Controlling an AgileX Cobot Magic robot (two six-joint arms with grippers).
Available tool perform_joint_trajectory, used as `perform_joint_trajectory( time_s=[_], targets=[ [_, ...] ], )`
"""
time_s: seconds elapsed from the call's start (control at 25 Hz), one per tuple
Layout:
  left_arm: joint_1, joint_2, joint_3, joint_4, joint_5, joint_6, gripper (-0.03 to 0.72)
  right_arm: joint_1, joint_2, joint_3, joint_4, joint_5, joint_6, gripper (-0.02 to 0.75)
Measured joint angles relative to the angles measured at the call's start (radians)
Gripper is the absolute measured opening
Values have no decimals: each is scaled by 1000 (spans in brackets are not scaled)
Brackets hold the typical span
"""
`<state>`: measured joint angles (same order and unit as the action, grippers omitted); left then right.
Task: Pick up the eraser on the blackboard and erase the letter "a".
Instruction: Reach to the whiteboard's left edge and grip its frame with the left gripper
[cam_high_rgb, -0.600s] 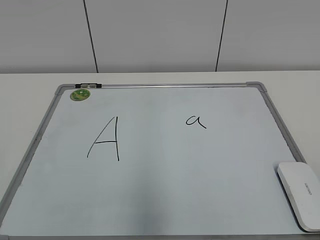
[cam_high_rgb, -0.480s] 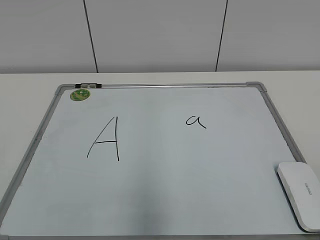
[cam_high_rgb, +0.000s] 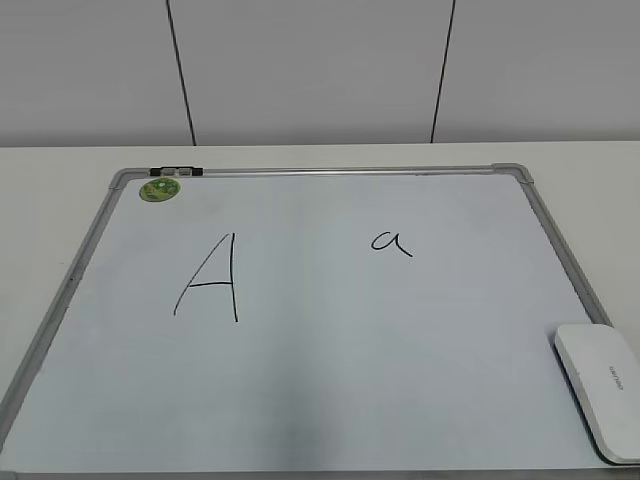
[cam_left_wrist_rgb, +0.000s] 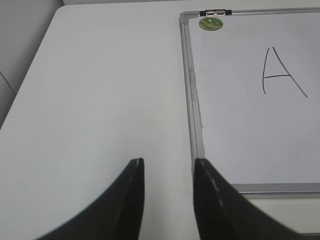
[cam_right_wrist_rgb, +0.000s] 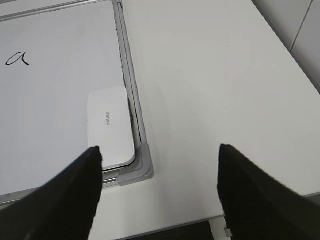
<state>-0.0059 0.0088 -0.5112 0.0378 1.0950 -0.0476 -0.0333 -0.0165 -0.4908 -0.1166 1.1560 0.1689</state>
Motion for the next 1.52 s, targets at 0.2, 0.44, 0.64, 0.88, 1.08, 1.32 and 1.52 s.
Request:
perform_joint_trajectory(
  time_s=[0.2,0.44,0.64,0.88,1.08,1.32,1.52],
  targets=[
    [0,21,-7,5,-4,2,242,0,0,0,0,0,0,535],
    [0,222,-65,14,-111,3,242,0,0,0,0,0,0,535],
    [0,470,-117,34,-135,3,243,0,0,0,0,0,0,534],
    [-50,777,-240,41,-139,6,242,0,0,0,0,0,0,535],
    [-53,1035,-369,41,-149,6,242,0,0,0,0,0,0,534],
    [-53,1321,-542,-29,-158,6,243,0,0,0,0,0,0,534],
    [-53,1514,-662,-68,-141,6,243,0,0,0,0,0,0,534]
  ],
)
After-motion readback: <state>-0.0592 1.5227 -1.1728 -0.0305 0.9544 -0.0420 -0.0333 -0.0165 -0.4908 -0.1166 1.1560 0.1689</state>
